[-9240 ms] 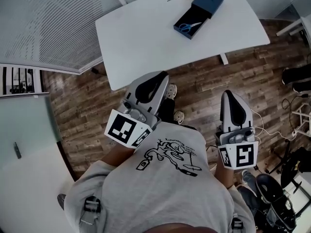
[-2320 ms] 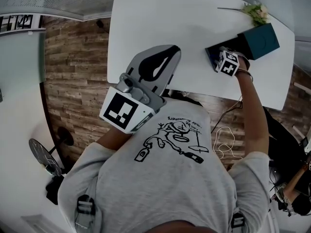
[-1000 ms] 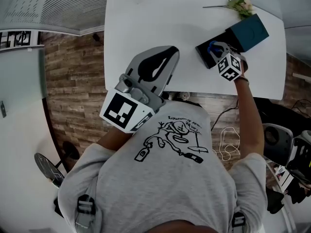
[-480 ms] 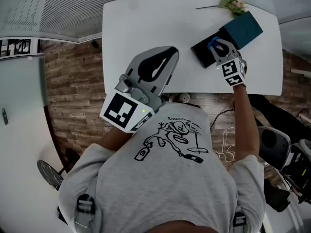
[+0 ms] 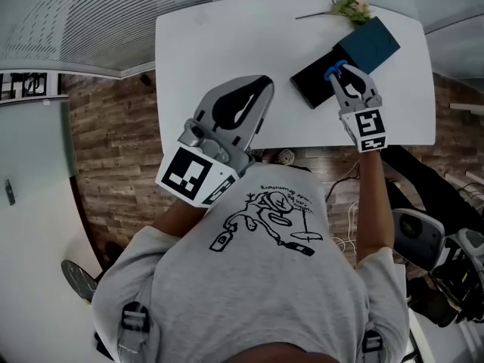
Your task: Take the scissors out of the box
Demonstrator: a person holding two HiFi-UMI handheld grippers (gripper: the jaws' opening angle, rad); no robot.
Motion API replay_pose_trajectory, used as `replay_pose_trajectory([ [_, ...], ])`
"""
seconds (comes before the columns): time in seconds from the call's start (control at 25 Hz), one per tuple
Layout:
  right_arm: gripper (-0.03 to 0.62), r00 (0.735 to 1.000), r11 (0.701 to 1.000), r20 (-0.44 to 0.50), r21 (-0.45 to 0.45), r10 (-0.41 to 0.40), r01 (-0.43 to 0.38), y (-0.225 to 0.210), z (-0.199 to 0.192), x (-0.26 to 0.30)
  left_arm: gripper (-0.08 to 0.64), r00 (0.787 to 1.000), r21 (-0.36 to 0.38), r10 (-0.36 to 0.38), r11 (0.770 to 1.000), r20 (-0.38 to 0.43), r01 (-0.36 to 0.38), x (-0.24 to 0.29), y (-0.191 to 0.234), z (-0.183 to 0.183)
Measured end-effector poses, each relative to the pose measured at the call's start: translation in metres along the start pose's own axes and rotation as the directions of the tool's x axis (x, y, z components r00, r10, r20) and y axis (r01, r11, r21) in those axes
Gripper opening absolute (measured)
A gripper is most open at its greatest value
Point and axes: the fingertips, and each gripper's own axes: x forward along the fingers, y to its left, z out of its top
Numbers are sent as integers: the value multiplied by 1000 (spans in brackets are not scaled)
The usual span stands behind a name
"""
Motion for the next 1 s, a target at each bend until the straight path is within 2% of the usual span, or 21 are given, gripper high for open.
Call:
replay_pose_trajectory([
  [0.52,80,979,989,173,115,-110,91,-9,71,-69,28,999,9,-42,999,15,42,16,-14,8],
  [1.0,80,952,976,244,159,-185,149,-14,115,-126,28,997,9,-75,997,26,75,33,-24,17],
])
